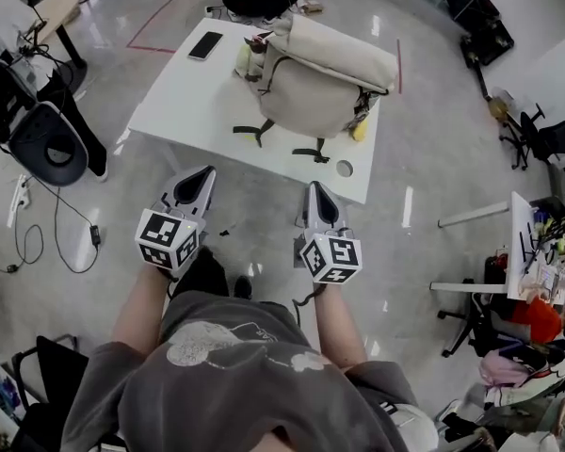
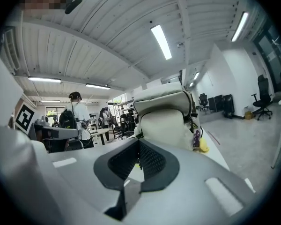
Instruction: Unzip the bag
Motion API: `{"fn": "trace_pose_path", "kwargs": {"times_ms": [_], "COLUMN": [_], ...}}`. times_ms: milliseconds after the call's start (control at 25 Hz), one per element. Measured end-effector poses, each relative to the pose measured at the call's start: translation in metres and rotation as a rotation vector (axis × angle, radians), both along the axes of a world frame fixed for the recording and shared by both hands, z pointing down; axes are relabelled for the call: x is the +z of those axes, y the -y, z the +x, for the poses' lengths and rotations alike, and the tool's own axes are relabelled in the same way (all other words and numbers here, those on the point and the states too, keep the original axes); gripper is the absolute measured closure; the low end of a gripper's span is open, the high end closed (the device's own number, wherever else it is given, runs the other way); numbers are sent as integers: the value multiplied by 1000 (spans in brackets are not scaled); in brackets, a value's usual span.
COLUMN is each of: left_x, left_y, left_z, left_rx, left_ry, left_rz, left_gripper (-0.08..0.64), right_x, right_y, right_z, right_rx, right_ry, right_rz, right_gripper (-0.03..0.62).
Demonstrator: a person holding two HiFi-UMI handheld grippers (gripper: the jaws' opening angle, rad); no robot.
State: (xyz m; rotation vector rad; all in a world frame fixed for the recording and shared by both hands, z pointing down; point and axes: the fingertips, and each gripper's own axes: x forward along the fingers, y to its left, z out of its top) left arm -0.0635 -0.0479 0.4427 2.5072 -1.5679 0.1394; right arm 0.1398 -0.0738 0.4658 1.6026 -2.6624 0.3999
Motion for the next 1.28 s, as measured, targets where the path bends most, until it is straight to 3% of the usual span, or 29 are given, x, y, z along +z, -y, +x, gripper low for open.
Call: {"fn": "trace_pose_path", "kwargs": {"times_ms": [240,640,920,1120,1280], "left_x": [10,29,33,46,54], "left_y": [52,172,218,234,241], "left_z": [-6,-24,-44,-45,-49], "left_rx": [67,182,226,270,297], "left_ry": [-20,-68,-73,-72,-75], "left_rz": [-11,-29,-57,-80,-93], "left_gripper": [554,554,554,554,554], "right_x": [-1,14,13,41,55], "right_y": [42,150,198,220,236], "right_z": [-31,-70,-112,-136,-148], "right_rx": [8,91,100,77,115], "right_ry": [23,-26,-49,-78,-130], "right_rz": [-4,-8,-15,-75,-72], "right_gripper": [592,592,592,591,576]}}
